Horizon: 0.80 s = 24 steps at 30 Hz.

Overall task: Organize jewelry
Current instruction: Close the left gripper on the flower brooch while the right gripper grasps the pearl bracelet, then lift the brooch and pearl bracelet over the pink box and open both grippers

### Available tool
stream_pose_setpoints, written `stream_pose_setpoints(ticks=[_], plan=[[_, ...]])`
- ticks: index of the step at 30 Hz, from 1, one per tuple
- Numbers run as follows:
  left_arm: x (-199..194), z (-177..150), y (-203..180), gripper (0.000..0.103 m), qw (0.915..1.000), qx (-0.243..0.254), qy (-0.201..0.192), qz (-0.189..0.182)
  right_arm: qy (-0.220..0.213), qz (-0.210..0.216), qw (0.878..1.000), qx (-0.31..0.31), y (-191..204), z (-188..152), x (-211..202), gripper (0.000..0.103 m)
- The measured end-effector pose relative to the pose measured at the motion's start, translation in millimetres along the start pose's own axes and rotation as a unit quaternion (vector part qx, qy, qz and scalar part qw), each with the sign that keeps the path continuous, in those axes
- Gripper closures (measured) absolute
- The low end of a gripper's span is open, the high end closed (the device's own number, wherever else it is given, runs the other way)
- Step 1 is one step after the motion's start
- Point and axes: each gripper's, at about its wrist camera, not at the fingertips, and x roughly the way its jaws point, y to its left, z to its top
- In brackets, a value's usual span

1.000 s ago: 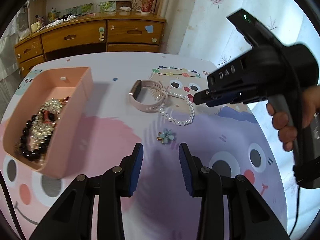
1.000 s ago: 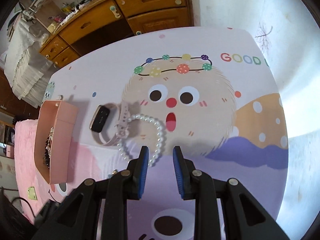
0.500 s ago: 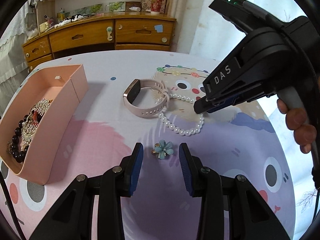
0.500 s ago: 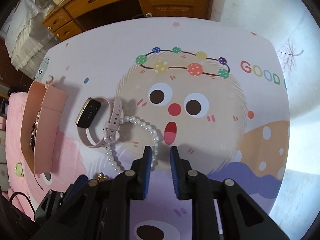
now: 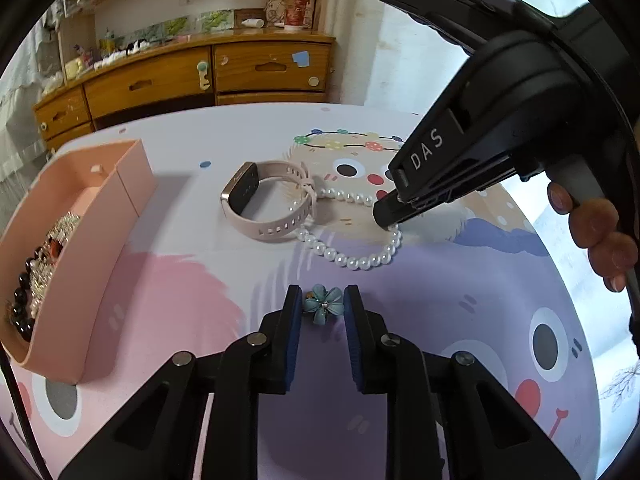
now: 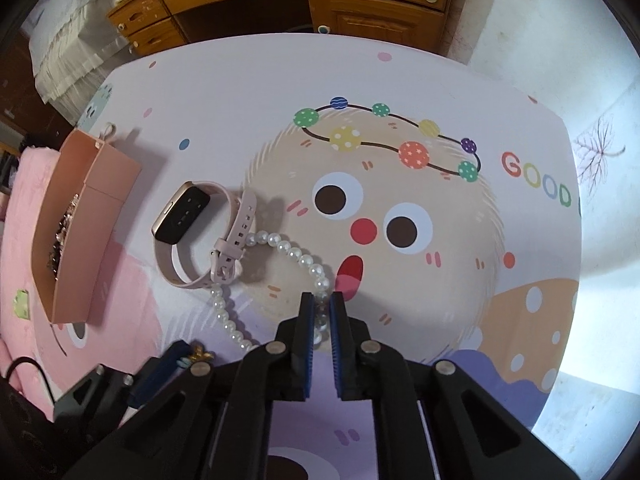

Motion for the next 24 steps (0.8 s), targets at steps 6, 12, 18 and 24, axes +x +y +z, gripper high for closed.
stream_pose_setpoints(ticks=[6, 12, 18, 24], plan=[[-5.1, 1.2, -1.6, 0.085, 0.9999, 0.011, -0.007, -0.011, 0.008, 0.031, 0.999, 0.038, -6.8, -13.5, -1.4, 0.096], [-16.2, 1.2, 2.0, 0.085, 0.9994, 0.005, -0.012, -0.032, 0.01, 0.047, 0.997, 0.059, -8.4, -29.4, -12.3, 0.096], [-39.2, 3.1, 6.0, 0.085, 0.9984, 0.016, -0.029, -0.046, -0.008, 0.061, 0.995, 0.081, -7.4, -38.7, -36.2, 0.096], [-66.6, 9.3, 18.8, 0.085, 0.9969, 0.027, -0.04, -0.062, -0.042, 0.076, 0.993, 0.086, 5.6, -41.8, -69.5, 0.096]])
